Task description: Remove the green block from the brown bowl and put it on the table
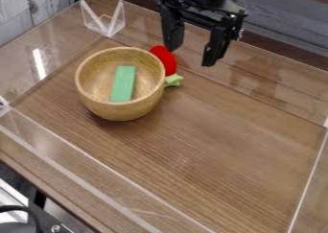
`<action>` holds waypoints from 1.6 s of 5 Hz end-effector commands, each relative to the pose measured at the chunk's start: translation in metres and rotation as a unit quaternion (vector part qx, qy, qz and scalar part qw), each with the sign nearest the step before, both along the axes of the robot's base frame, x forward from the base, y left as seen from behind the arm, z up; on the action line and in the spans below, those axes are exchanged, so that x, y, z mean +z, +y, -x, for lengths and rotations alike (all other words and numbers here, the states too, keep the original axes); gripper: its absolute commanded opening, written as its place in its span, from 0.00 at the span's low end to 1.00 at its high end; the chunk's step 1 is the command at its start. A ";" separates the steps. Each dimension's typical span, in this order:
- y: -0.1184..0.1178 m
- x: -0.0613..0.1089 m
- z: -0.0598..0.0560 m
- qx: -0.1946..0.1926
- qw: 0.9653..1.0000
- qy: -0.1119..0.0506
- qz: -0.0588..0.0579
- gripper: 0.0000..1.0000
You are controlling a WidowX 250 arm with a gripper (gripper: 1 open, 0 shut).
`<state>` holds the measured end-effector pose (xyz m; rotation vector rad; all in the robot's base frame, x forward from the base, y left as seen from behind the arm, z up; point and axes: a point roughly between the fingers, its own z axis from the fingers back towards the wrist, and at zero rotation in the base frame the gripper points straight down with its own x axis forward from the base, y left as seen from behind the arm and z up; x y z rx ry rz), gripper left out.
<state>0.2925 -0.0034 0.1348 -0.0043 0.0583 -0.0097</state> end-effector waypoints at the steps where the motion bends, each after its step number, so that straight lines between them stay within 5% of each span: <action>1: 0.008 -0.006 0.003 -0.001 1.000 0.009 -0.001 1.00; 4: 0.089 -0.017 0.029 0.027 1.000 -0.011 0.001 1.00; 8: 0.112 -0.069 0.028 0.047 0.999 -0.015 -0.004 1.00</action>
